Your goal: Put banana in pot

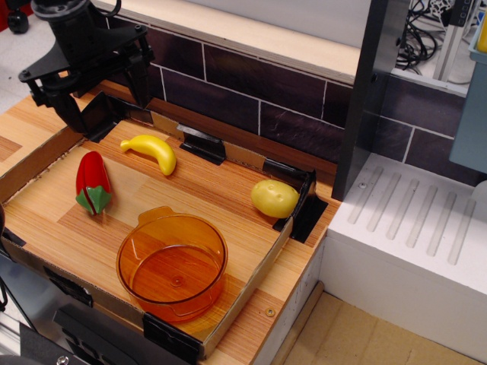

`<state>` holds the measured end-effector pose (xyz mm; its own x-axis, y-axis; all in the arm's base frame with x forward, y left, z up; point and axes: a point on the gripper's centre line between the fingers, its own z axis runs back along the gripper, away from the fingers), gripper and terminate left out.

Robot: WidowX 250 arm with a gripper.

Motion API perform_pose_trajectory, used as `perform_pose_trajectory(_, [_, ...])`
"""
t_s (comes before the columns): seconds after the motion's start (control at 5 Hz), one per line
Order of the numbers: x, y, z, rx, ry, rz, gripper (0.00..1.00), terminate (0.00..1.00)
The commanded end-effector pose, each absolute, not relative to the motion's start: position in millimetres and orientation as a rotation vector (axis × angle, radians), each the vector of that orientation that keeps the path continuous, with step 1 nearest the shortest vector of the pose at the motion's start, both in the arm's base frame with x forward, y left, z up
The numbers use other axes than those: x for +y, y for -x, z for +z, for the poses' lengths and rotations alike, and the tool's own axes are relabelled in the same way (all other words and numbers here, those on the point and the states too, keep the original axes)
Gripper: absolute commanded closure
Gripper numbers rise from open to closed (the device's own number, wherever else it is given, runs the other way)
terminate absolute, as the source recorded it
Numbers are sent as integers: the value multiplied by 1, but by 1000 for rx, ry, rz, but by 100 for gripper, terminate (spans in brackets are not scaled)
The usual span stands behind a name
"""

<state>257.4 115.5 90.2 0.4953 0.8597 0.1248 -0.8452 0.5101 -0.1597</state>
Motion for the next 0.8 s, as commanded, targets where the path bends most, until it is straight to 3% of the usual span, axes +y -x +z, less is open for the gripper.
perform_pose_trajectory(0.0, [112, -283, 80, -215, 37, 1100, 0, 0])
perform_pose_trajectory(0.6, [124, -304, 35, -165, -25, 1100, 0, 0])
